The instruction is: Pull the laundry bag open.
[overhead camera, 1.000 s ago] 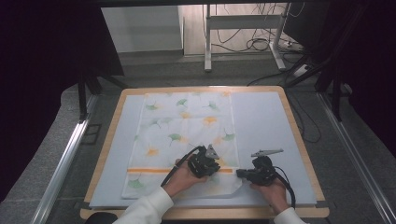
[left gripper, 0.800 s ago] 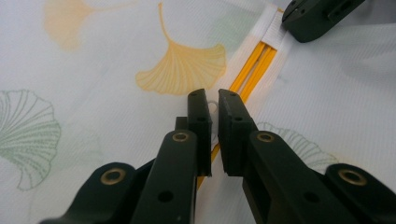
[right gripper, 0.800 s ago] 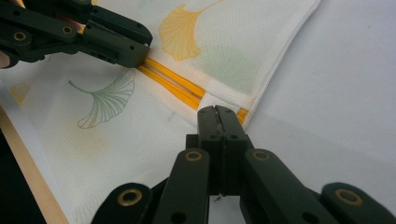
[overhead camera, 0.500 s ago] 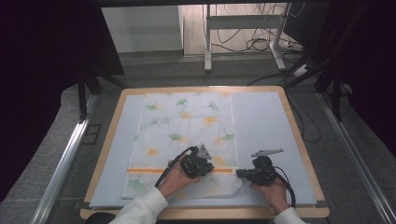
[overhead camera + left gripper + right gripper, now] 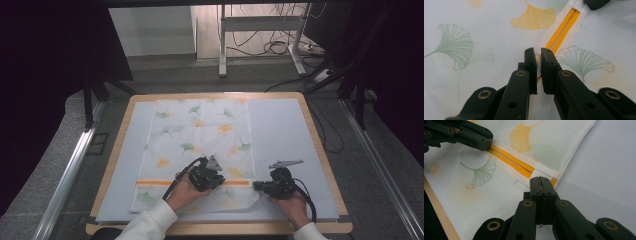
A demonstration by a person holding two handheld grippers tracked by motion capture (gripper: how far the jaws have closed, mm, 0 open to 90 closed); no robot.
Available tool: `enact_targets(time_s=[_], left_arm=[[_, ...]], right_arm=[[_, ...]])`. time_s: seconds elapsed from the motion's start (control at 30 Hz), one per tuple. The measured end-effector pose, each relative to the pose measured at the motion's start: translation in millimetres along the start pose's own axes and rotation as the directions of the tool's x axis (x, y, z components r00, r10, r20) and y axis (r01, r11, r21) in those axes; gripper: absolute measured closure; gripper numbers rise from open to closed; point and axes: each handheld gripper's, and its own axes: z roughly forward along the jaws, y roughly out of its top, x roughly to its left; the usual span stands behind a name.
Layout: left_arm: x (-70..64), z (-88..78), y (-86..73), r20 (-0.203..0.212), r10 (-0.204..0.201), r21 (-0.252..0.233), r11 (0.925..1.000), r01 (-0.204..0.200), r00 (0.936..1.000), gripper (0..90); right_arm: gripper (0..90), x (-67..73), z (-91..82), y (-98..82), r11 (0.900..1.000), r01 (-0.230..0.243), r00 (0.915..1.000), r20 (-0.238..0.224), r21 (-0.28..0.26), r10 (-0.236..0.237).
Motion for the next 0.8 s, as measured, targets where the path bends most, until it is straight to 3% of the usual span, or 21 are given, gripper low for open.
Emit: enact_targets(time_s=[0.8], left_arm=[[4.0, -7.6, -9.2, -0.023, -0.023, 0.004, 0.9997, 0.023, 0.9995, 85.0]], right_arm=[[89.4, 0.4, 0.0, -0.2, 1.0, 0.008, 1.0, 0.002, -0.001, -0.008]])
